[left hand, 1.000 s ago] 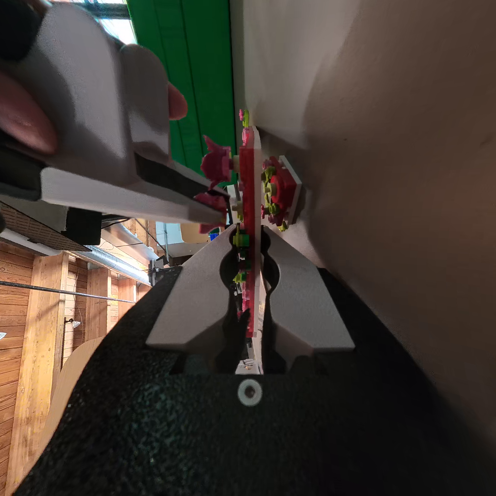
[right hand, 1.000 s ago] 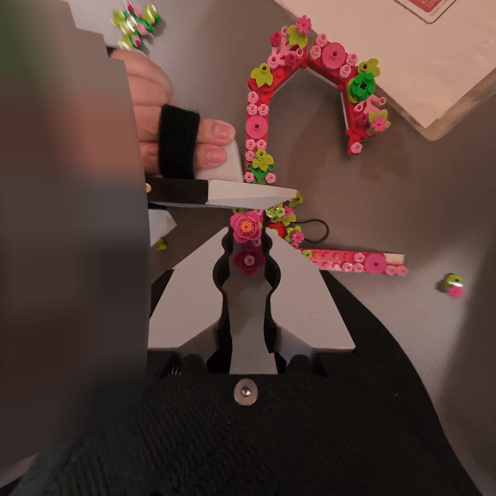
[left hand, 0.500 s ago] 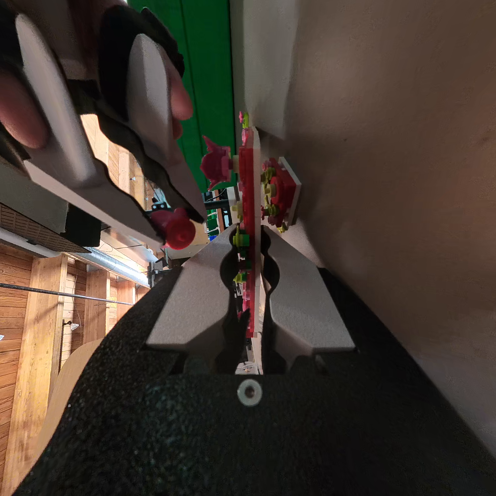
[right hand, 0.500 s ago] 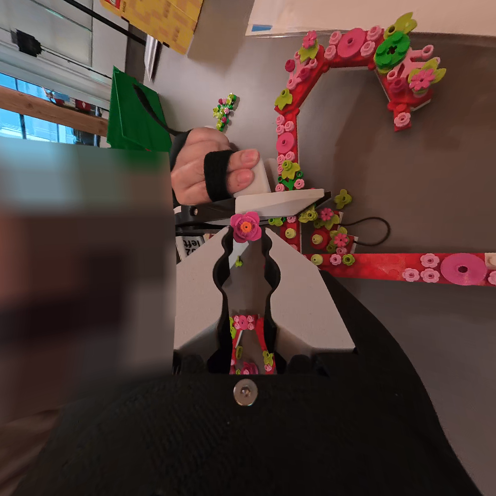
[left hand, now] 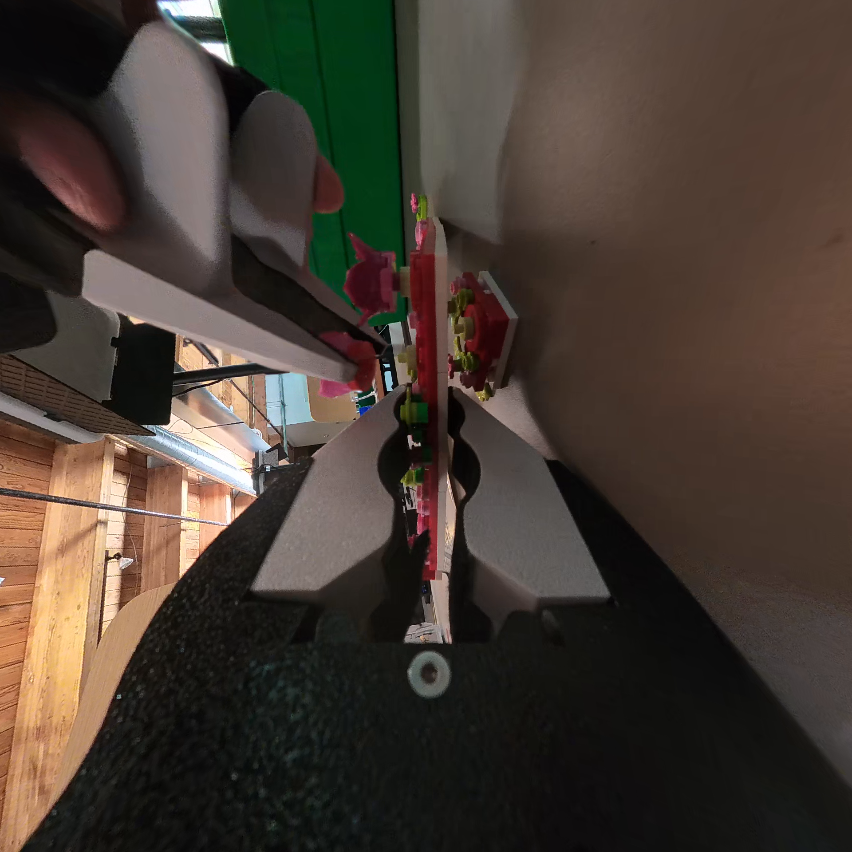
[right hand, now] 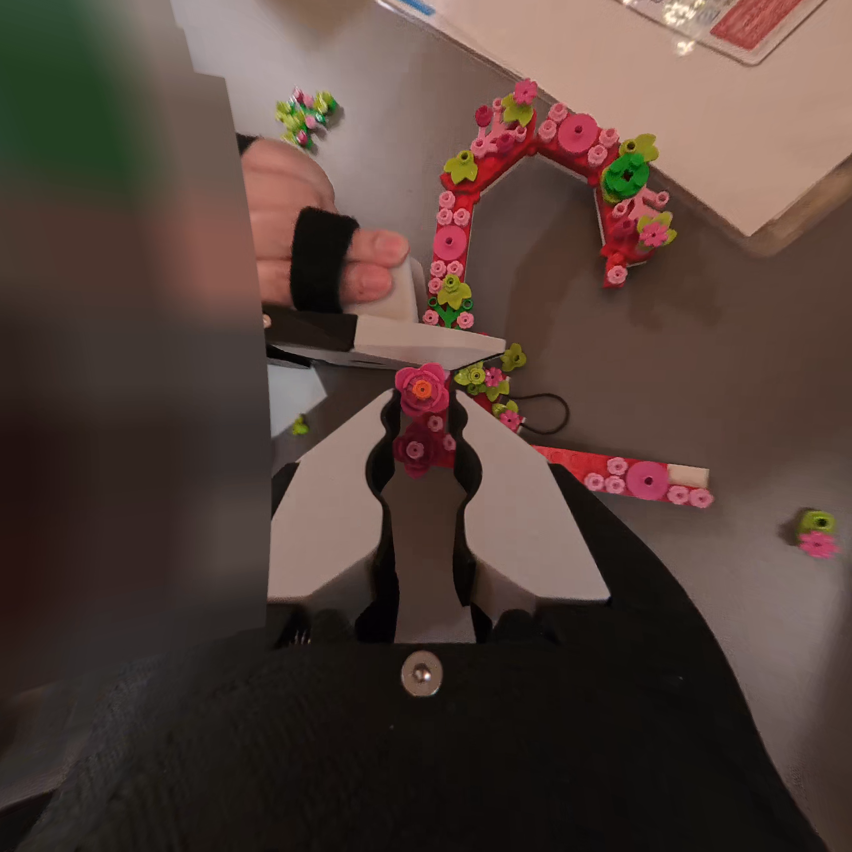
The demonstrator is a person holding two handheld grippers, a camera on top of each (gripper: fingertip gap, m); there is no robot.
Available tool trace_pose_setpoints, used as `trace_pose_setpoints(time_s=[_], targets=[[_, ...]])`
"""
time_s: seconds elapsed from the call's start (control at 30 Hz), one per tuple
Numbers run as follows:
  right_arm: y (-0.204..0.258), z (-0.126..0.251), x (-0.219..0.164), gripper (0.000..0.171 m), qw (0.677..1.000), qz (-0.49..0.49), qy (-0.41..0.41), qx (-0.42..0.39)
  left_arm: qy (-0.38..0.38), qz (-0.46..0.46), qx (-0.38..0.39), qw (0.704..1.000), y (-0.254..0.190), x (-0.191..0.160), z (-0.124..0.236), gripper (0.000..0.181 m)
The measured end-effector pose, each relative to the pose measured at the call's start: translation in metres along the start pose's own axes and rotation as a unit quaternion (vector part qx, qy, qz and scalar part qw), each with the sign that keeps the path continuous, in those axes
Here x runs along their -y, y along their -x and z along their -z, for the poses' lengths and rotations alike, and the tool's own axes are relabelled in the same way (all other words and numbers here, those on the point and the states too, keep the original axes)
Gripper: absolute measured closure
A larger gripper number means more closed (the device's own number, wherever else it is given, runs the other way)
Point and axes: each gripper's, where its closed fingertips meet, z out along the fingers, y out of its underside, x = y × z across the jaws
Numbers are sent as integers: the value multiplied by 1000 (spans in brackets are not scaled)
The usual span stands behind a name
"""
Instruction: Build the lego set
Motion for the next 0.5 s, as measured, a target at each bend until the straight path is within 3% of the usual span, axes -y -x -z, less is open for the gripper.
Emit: trace_pose_setpoints(time_s=[0.03, 0.2, 0.5], targets=[[-1, -1, -1, 152, 1000, 15, 7, -13, 0, 1, 0, 1000, 0, 0, 0, 171], [-9, -4, -5, 152, 998, 42, 26, -49, 0, 2, -1, 1000, 0, 0, 0, 170], [-6, -4, -6, 152, 999, 32, 20, -32, -1, 4, -3, 1000, -1, 0, 0, 171]])
